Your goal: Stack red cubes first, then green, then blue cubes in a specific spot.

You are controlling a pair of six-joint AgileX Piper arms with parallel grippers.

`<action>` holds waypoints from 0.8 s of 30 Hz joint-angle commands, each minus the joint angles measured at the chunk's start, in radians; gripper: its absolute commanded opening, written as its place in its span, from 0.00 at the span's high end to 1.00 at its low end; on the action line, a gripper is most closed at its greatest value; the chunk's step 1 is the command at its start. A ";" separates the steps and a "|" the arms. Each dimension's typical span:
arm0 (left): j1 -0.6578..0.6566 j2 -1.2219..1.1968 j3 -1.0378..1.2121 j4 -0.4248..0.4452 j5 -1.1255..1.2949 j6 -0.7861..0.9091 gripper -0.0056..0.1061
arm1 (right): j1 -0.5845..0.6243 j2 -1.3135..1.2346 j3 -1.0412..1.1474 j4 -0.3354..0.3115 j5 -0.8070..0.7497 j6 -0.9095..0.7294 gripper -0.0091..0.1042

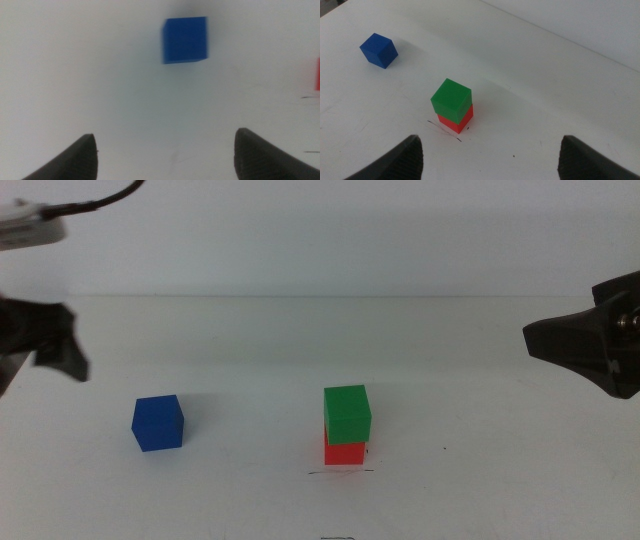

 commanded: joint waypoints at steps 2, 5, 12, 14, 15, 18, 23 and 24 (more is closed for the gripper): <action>-0.029 0.067 -0.092 -0.047 -0.004 -0.023 0.11 | -0.007 -0.013 -0.023 0.006 -0.060 -0.011 0.26; -0.081 0.146 -0.141 0.021 -0.004 -0.095 0.11 | -0.007 -0.013 -0.023 0.006 -0.060 -0.011 0.26; -0.173 0.326 -0.228 0.146 -0.030 -0.265 0.11 | -0.007 -0.013 -0.023 0.006 -0.060 -0.011 0.26; -0.187 0.368 -0.235 0.146 -0.061 -0.253 0.11 | -0.007 -0.013 -0.023 0.006 -0.060 -0.011 0.26; -0.192 0.386 -0.235 0.146 -0.073 -0.247 0.11 | -0.007 -0.013 -0.023 0.006 -0.060 -0.011 0.26; -0.199 0.429 -0.235 0.145 -0.099 -0.243 0.11 | -0.007 -0.013 -0.023 0.006 -0.060 -0.011 0.26; -0.199 0.479 -0.235 0.130 -0.126 -0.244 0.11 | -0.007 -0.013 -0.023 0.006 -0.060 -0.011 0.26; -0.199 0.487 -0.235 0.130 -0.134 -0.247 0.11 | -0.007 -0.013 -0.023 0.006 -0.060 -0.011 0.26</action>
